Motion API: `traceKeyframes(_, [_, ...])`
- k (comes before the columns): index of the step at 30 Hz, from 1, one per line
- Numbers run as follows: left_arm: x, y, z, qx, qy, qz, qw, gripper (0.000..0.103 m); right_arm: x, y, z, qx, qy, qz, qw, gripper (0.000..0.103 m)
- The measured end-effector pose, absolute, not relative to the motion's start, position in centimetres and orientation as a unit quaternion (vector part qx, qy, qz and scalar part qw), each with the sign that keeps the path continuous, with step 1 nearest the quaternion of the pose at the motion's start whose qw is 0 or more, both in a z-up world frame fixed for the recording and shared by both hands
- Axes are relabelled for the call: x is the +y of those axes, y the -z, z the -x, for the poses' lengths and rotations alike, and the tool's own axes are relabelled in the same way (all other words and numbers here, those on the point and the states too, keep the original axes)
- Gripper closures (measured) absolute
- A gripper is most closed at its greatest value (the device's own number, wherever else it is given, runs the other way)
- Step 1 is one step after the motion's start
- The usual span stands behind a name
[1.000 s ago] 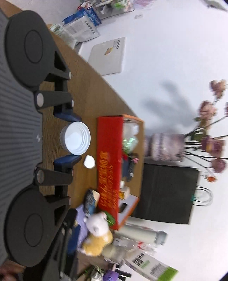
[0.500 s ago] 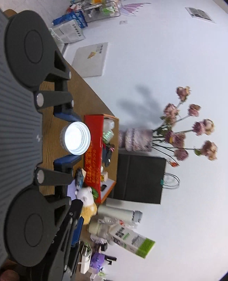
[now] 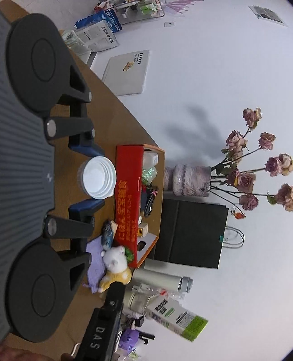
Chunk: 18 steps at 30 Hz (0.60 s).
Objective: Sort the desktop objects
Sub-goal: 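Carry the cap and gold block over the box and open both tools inside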
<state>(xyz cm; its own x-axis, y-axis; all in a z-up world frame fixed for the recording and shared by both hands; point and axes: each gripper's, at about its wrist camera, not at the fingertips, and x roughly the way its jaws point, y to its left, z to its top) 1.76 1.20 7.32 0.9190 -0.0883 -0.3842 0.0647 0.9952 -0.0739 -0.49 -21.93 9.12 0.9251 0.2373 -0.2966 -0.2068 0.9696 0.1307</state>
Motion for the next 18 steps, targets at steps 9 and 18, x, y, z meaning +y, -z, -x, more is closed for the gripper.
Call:
traceKeyframes(9, [3.2, -9.0, -11.7, 0.224, 0.065, 0.077, 0.969, 0.062, -21.0, -11.1, -8.4, 0.167, -0.122, -0.05, 0.977, 0.072])
traceKeyframes(18, [2.6, -8.6, -27.8, 0.324, 0.08, 0.064, 0.941, 0.062, -18.7, -12.7, -23.5, 0.269, -0.146, -0.065, 0.95, 0.072])
